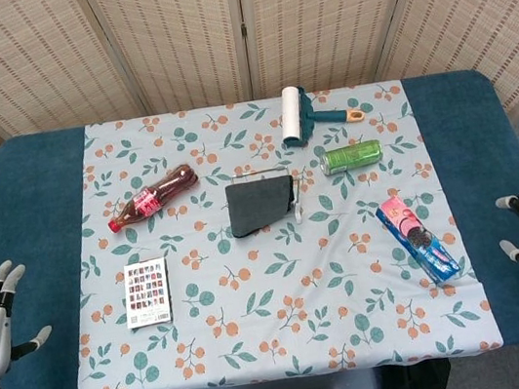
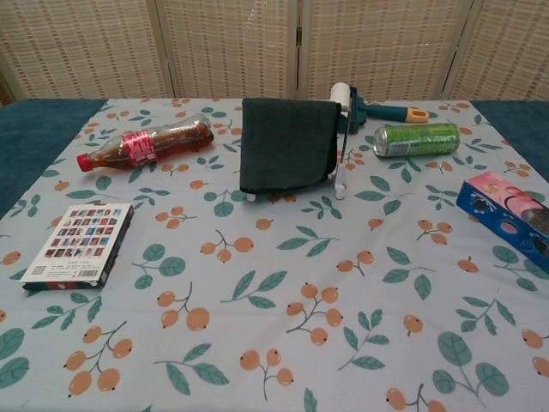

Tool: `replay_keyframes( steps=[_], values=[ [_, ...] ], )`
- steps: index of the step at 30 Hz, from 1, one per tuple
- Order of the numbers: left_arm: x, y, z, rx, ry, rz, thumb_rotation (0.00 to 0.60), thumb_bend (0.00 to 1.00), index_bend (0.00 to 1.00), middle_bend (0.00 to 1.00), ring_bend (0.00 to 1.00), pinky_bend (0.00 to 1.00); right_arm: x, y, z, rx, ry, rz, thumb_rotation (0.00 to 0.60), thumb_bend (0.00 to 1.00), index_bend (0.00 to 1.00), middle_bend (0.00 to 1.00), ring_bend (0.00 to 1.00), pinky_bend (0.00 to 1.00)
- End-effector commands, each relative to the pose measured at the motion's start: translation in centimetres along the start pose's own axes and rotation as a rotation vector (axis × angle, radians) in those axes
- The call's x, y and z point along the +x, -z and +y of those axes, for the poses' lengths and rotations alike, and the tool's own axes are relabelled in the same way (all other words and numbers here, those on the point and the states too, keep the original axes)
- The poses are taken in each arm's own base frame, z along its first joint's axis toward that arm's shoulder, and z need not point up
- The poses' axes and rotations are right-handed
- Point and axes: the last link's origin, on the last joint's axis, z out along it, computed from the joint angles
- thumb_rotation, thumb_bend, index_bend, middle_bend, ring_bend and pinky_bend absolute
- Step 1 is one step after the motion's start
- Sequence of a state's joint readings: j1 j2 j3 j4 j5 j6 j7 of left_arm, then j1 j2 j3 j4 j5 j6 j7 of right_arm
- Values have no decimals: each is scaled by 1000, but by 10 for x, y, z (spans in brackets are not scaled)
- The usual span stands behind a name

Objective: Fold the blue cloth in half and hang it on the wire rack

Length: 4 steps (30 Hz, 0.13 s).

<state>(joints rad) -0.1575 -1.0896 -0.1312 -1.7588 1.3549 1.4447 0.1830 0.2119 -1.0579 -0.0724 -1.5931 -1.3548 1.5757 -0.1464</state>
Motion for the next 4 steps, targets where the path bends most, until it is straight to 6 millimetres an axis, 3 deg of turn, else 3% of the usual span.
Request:
replay_keyframes(
  steps=[1,4],
  values=[
    [-1,3,1,0,0,-4,600,98,113,0,0,107,-9,31,12,-30,-47,-19,600,175,335,389,322,501],
    [-2,7,3,-5,-9,-11,600,98,113,0,0,107,-12,43,16,-44,-66,-25,600,164,335,388,316,501]
  ],
)
